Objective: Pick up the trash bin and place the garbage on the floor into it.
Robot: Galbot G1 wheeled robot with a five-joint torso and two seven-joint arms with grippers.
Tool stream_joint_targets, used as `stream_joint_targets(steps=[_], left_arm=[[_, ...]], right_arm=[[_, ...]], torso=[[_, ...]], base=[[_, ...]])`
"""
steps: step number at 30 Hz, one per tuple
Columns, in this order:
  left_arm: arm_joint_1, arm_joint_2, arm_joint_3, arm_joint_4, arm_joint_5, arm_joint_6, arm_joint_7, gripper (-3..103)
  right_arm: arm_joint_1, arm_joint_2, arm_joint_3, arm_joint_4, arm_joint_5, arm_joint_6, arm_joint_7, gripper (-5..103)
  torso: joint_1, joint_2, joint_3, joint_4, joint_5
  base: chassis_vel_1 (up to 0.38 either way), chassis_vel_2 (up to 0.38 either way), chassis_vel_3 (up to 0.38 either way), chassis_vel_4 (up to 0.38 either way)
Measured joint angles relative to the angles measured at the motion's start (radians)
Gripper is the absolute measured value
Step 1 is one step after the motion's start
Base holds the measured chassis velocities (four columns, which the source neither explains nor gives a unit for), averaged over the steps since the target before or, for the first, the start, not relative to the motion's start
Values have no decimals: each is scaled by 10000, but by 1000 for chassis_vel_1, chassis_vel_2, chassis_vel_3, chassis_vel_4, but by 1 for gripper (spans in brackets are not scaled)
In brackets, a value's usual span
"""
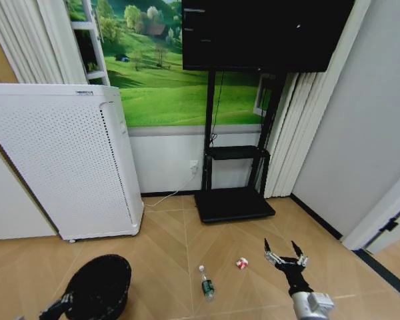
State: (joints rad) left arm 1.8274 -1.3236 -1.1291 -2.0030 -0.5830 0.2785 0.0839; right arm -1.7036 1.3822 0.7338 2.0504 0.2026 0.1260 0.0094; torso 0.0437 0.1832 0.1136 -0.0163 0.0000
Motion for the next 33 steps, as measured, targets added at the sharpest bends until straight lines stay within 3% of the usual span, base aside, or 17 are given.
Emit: stream_joint_targets(steps=[3, 6, 10, 27, 30, 33], left_arm=[[164, -193, -224, -168, 632, -389, 7, 7], [616, -494, -298, -524, 339, -425, 85, 7], [1035, -812, -543, -705, 621, -759, 380, 7], [969, -658, -552, -743, 622, -853, 414, 7], [919, -631, -511, -756, 580, -853, 400, 7], [829, -506, -482, -756, 450, -852, 347, 7]], right_arm=[[58, 43, -133, -87, -113, 34, -237, 100], [89, 81, -263, -130, -145, 121, -355, 100], [219, 68, -312, -382, -137, 281, -428, 100], [642, -65, -646, -825, -154, 295, -372, 100], [795, -175, -738, -996, -155, 246, -274, 100], [1600, -493, -1345, -1803, -168, 131, 546, 100]], torso=[[0, 0, 0, 1, 1], [0, 0, 1, 2, 0], [0, 1, 1, 2, 1], [0, 2, 2, -2, -1], [2, 2, 3, -2, -5], [1, 4, 3, 2, -3]], base=[[0, 0, 0, 0], [0, 0, 0, 0], [0, 0, 0, 0], [166, 147, -145, -168], [270, 261, -256, -263], [247, 235, -232, -268]])
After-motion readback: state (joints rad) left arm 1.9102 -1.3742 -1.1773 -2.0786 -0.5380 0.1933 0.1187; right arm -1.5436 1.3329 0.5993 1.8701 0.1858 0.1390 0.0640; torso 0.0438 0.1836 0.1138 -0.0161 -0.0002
